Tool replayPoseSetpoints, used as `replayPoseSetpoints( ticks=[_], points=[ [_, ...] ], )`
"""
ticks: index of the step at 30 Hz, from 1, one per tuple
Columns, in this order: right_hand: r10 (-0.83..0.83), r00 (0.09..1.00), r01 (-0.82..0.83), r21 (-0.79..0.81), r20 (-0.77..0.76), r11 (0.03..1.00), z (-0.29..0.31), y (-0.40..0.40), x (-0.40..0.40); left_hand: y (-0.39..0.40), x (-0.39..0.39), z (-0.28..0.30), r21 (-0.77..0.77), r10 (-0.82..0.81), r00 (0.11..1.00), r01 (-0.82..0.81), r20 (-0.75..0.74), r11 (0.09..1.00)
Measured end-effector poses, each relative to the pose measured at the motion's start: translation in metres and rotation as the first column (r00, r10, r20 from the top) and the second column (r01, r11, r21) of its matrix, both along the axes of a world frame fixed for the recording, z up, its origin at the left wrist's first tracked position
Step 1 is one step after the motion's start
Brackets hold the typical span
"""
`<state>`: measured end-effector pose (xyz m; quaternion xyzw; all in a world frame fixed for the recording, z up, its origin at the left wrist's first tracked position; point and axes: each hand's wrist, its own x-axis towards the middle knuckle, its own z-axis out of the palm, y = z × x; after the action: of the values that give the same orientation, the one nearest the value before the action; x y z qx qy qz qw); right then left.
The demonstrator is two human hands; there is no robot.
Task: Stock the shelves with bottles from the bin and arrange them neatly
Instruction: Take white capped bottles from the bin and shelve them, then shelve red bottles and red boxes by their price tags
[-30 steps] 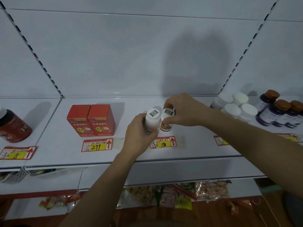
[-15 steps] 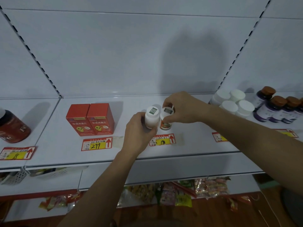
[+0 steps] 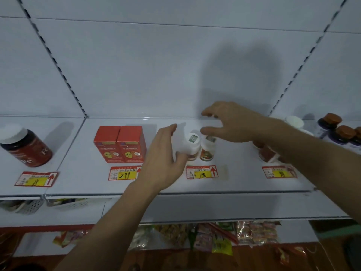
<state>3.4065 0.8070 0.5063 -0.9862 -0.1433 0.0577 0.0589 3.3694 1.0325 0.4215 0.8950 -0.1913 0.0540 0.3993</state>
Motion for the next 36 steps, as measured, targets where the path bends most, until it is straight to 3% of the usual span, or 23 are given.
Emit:
replayPoseSetpoints(
  ticks=[5, 9, 19, 27, 29, 36],
  points=[
    [0.15, 0.985, -0.141, -0.106, 0.079, 0.984, 0.053, 0.036, 0.03, 0.091, 0.01, 0.062, 0.336, 0.065, 0.951, -0.17, 0.302, 0.927],
    [0.252, 0.96, -0.242, -0.087, 0.123, 0.966, 0.079, 0.104, 0.057, 0.182, 0.016, 0.09, 0.564, 0.123, 0.931, -0.309, 0.344, 0.766],
    [0.587, 0.805, -0.575, -0.13, 0.086, 0.808, 0.106, 0.356, 0.092, 0.438, 0.0, 0.166, 0.764, 0.376, 0.88, -0.449, 0.29, 0.463],
    [0.729, 0.672, -0.697, -0.219, 0.133, 0.683, 0.124, 0.558, 0.108, 0.605, -0.02, 0.193, 0.86, 0.466, 0.83, -0.452, 0.308, 0.238],
    [0.741, 0.658, -0.709, -0.223, 0.13, 0.669, 0.126, 0.596, 0.109, 0.632, -0.025, 0.194, 0.868, 0.522, 0.807, -0.444, 0.278, 0.224],
    [0.761, 0.639, -0.739, -0.183, 0.112, 0.648, 0.126, 0.707, 0.141, 0.704, -0.014, 0.189, 0.823, 0.661, 0.737, -0.457, 0.138, 0.338]
  ],
)
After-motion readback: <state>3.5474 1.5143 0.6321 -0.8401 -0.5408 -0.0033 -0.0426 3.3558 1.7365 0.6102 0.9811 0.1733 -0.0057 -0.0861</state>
